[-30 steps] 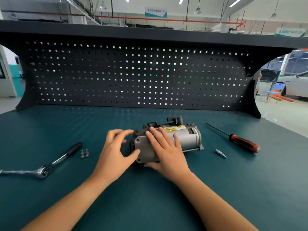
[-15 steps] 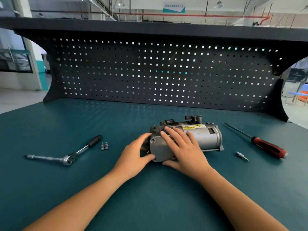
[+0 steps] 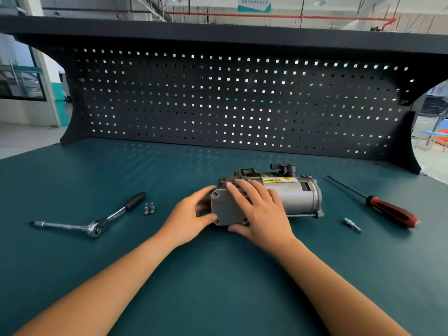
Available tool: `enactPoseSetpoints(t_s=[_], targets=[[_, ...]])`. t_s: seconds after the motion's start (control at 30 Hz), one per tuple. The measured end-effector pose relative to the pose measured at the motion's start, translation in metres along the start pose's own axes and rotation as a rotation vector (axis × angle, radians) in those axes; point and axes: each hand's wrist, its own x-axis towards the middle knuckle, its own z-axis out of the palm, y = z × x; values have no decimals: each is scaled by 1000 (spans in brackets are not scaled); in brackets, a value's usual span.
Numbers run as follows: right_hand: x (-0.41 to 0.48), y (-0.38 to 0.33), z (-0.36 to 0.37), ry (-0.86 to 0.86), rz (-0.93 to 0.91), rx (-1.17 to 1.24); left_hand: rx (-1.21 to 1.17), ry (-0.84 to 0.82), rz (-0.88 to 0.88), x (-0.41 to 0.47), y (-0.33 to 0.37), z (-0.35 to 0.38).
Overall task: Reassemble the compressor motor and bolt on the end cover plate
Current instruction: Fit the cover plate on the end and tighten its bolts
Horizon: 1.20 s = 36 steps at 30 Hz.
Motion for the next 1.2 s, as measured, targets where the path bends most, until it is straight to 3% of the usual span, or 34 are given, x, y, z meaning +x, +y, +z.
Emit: enactPoseSetpoints(t_s=[0.17,0.33,0.5,0.6,0.73,0.8,0.93,1.2], targets=[[-1,0,3,7,4,26,10,6,11,-1,-3,2],[-2,2,4,29,2,55,318,-40,36,-5,-1,-28],[-4,0,7,39,36,106,558,211,-289,-9,-18,-88],[-5,-2,9,37,45,119,582,308,-377,-9,-28,-103],[-6,-2,9,39,43,123,690,195,-401,-6,-34,-95],[-5,-2,10,44,41,125,706,214,-426,-6,-36,-92],[-5,-2,8,63,24,102,714,311,-421,-7,-39,-88],[-5,-2,6,32,25,115,711,355,-389,-5,-41,-83]])
